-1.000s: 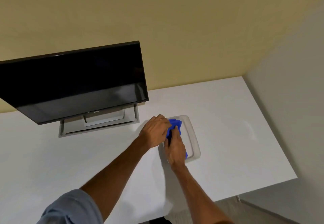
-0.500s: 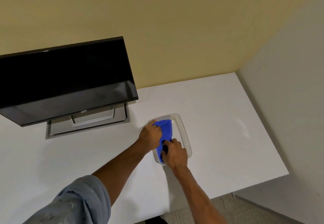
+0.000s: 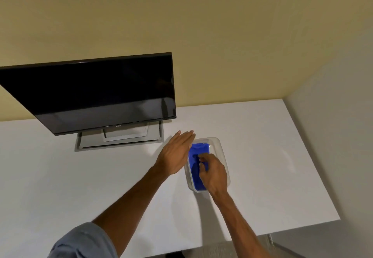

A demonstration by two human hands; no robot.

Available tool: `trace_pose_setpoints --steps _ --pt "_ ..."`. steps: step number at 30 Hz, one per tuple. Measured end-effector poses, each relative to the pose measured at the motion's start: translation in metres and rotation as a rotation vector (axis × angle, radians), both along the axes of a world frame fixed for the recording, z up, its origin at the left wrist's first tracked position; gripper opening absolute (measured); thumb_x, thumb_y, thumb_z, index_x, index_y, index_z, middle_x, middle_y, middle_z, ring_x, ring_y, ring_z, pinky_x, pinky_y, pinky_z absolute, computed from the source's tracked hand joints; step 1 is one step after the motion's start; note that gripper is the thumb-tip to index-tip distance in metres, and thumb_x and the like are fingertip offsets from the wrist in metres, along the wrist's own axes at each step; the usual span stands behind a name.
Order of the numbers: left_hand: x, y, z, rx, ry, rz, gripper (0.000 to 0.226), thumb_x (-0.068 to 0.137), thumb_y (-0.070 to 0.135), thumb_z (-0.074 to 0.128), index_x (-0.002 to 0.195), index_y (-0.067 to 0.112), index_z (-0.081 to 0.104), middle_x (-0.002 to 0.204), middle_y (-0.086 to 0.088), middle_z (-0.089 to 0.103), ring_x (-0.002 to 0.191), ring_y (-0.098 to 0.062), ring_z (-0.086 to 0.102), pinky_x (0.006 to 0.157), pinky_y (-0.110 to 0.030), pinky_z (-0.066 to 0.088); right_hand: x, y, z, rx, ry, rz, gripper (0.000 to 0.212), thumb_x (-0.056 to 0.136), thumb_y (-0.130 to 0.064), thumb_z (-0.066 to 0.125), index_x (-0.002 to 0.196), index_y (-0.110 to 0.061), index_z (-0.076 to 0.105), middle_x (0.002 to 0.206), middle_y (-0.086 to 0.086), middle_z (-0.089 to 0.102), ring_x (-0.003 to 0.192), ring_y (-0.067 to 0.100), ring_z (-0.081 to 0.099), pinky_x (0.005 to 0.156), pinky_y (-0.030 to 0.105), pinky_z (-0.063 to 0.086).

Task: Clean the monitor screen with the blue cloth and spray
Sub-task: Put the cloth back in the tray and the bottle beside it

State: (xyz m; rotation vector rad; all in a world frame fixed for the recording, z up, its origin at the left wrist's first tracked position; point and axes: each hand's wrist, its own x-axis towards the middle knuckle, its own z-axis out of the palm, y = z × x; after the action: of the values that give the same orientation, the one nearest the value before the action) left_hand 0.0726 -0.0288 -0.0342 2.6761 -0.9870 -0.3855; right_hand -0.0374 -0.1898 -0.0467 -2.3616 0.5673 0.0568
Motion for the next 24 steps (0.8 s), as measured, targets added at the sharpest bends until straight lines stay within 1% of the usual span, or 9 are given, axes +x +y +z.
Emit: trace_pose_setpoints --steps 2,4,6,9,11,13,16,20,24 --pt "-0.015 0.023 -0.001 -0.227 -0.100 0.152 0.060 0.115 0.016 0.055 0.171 0.006 0.036 0.178 -0.011 0.034 0.167 -0.028 0.034 0.140 -0.050 0.021 0.004 0.012 0.004 0.039 -0.103 0.089 0.035 0.098 -0.010 0.073 0.131 -0.019 0.073 0.121 -0.003 0.077 0.105 0.019 0.074 0.090 0.025 0.060" --pt "-0.030 0.042 -0.008 -0.380 -0.121 0.399 0.060 0.104 0.001 0.069 0.161 -0.001 0.051 0.167 -0.017 0.051 0.157 -0.036 0.050 0.133 -0.055 0.035 0.008 0.025 0.002 0.014 -0.177 0.217 0.051 0.089 -0.006 0.081 0.138 -0.013 0.071 0.133 0.005 0.075 0.123 0.027 0.070 0.108 0.040 0.056" --pt "-0.040 0.057 -0.013 -0.343 -0.016 0.599 0.065 0.105 0.004 0.068 0.166 0.004 0.046 0.173 -0.012 0.046 0.162 -0.032 0.044 0.137 -0.050 0.029 0.012 0.038 -0.001 -0.016 -0.157 0.303 0.063 0.087 -0.011 0.083 0.147 -0.012 0.066 0.147 0.008 0.068 0.144 0.032 0.058 0.122 0.050 0.044" --pt "-0.055 0.078 -0.038 -0.142 0.074 0.645 0.072 0.114 0.020 0.055 0.176 0.013 0.019 0.185 -0.006 0.016 0.173 -0.026 0.016 0.142 -0.040 0.009 0.016 0.055 -0.011 -0.084 -0.066 0.398 0.071 0.093 -0.028 0.080 0.159 -0.020 0.054 0.163 0.002 0.054 0.163 0.029 0.035 0.133 0.055 0.025" --pt "-0.066 0.084 -0.055 -0.010 0.150 0.614 0.071 0.119 0.031 0.038 0.178 0.016 0.001 0.186 -0.005 -0.006 0.174 -0.026 -0.001 0.142 -0.041 0.004 0.017 0.063 -0.019 -0.131 -0.049 0.432 0.069 0.098 -0.038 0.076 0.161 -0.024 0.052 0.168 0.000 0.049 0.167 0.026 0.025 0.136 0.054 0.015" --pt "-0.073 0.081 -0.069 0.080 0.238 0.587 0.071 0.121 0.039 0.026 0.177 0.018 -0.012 0.185 -0.006 -0.019 0.173 -0.026 -0.009 0.141 -0.043 0.002 0.019 0.068 -0.027 -0.162 -0.062 0.421 0.062 0.101 -0.042 0.073 0.157 -0.023 0.057 0.164 0.000 0.053 0.167 0.028 0.025 0.136 0.052 0.011" --pt "-0.077 0.073 -0.084 0.149 0.312 0.552 0.073 0.120 0.046 0.020 0.175 0.018 -0.018 0.183 -0.008 -0.025 0.172 -0.028 -0.016 0.141 -0.046 0.000 0.020 0.073 -0.037 -0.194 -0.086 0.385 0.048 0.102 -0.037 0.071 0.147 -0.021 0.065 0.152 0.001 0.063 0.165 0.030 0.030 0.136 0.050 0.012" --pt "-0.078 0.072 -0.094 0.193 0.328 0.527 0.077 0.119 0.050 0.022 0.173 0.017 -0.022 0.181 -0.011 -0.030 0.171 -0.032 -0.020 0.140 -0.053 -0.002 0.020 0.076 -0.047 -0.237 -0.108 0.368 0.031 0.103 -0.025 0.072 0.133 -0.017 0.074 0.145 0.005 0.070 0.162 0.034 0.037 0.135 0.057 0.021" --pt "-0.074 0.072 -0.093 0.228 0.389 0.505 0.079 0.119 0.053 0.022 0.173 0.018 -0.024 0.180 -0.011 -0.032 0.171 -0.033 -0.021 0.140 -0.053 -0.001 0.020 0.079 -0.040 -0.169 -0.143 0.341 0.027 0.106 -0.027 0.069 0.128 -0.015 0.077 0.143 0.006 0.072 0.161 0.033 0.039 0.133 0.059 0.025"
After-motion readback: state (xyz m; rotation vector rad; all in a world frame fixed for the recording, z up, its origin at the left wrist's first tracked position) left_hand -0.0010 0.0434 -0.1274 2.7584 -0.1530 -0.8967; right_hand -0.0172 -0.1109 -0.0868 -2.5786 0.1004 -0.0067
